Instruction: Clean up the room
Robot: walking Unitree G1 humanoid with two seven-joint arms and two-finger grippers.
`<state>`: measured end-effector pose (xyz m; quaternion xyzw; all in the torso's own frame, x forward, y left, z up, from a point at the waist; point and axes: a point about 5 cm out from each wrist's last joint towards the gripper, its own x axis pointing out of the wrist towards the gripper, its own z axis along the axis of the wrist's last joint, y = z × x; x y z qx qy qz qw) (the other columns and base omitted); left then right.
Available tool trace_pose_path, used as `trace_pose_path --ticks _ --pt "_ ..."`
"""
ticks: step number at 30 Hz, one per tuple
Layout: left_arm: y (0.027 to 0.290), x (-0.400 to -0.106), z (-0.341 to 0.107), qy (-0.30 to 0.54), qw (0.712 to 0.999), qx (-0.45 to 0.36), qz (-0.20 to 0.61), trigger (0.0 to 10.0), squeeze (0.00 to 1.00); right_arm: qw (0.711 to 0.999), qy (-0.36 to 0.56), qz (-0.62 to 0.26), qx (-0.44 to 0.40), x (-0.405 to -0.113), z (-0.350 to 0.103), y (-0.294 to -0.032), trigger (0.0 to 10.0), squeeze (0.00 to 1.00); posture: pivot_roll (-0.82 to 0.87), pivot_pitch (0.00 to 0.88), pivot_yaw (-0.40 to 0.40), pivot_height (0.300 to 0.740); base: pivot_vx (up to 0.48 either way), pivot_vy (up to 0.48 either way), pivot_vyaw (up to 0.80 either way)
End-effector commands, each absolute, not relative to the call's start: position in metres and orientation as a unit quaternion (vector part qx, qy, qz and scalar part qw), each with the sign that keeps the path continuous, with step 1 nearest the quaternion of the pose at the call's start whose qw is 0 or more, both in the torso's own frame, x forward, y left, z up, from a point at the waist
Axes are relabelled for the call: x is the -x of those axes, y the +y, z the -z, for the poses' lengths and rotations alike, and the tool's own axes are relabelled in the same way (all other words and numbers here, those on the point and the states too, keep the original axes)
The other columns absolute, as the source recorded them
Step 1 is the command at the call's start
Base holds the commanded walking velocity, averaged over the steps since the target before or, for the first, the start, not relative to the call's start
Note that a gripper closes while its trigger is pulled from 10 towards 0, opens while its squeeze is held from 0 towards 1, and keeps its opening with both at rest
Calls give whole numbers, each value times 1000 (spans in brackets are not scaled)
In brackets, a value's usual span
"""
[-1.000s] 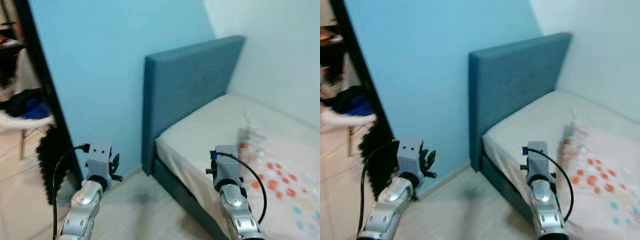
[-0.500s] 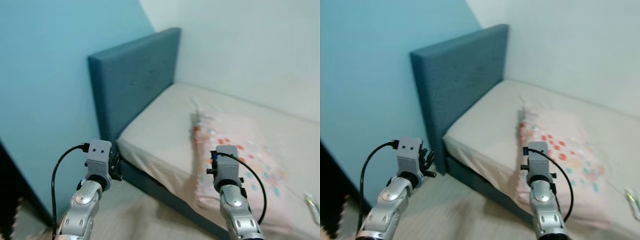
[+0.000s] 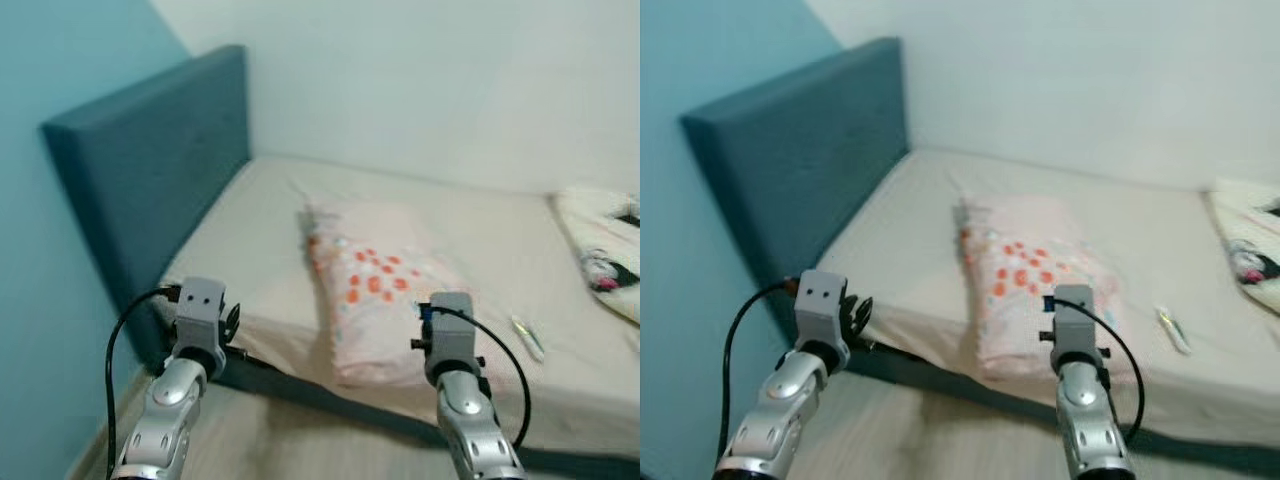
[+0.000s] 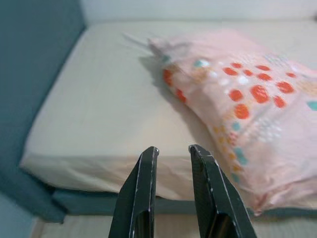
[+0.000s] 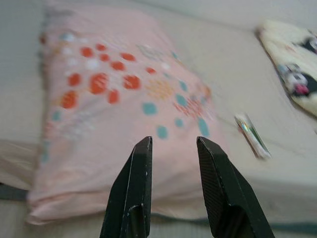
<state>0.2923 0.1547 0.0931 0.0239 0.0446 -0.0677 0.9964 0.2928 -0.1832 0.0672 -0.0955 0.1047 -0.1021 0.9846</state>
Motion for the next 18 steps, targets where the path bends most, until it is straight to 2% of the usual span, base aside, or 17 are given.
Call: trace_pose_path --ticks 1,18 --pt "154 -292 -91 49 996 -23 70 10000 0 984 105 107 96 -292 -67 -186 10000 0 62 22 -26 740 0 0 -800" --pt "149 -290 -92 42 996 -7 79 10000 0 984 102 107 96 -294 -70 -185 10000 0 63 24 -32 740 0 0 -800"
